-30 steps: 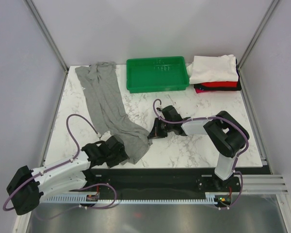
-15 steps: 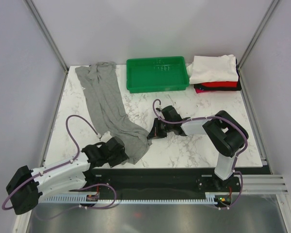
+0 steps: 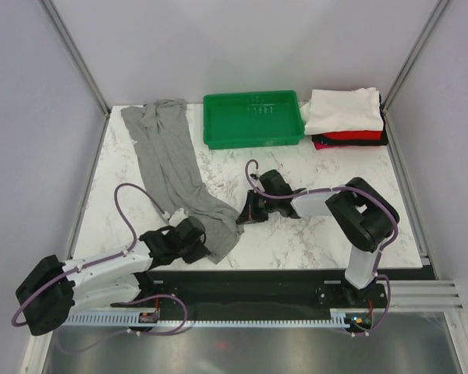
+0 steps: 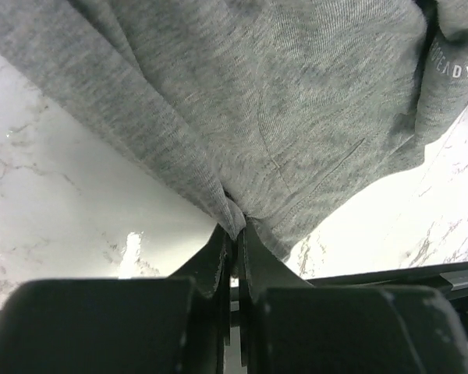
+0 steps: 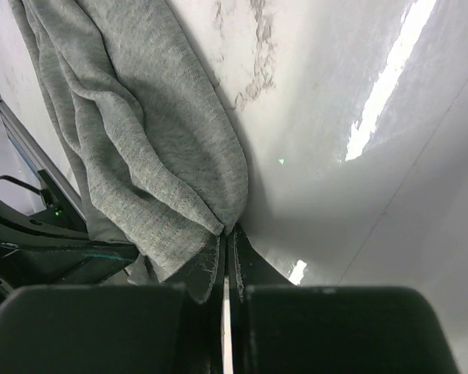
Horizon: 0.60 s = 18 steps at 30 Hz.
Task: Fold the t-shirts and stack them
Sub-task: Fold the tshirt
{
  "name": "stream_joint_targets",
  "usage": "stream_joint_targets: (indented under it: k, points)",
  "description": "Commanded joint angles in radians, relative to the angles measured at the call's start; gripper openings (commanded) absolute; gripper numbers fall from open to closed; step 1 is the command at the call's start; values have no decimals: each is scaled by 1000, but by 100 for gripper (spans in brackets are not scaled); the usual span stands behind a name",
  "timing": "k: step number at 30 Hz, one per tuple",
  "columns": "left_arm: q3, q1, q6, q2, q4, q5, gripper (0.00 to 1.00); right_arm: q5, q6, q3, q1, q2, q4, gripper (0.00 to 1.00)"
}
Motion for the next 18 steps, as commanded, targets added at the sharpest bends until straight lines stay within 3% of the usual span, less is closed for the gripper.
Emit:
stream_joint_targets:
  k: [1,11,18]
  points:
    - [28,-6,19,-60,-87,-13,2,70,-36,-41,23,-11,-164,0]
    - [150,-6,8,-384,-393,23,2,359,66,-12,196,-356,-482,0]
    - [220,-6,11,-494,-571,-31,2,434,154,24,286,-433,-559,0]
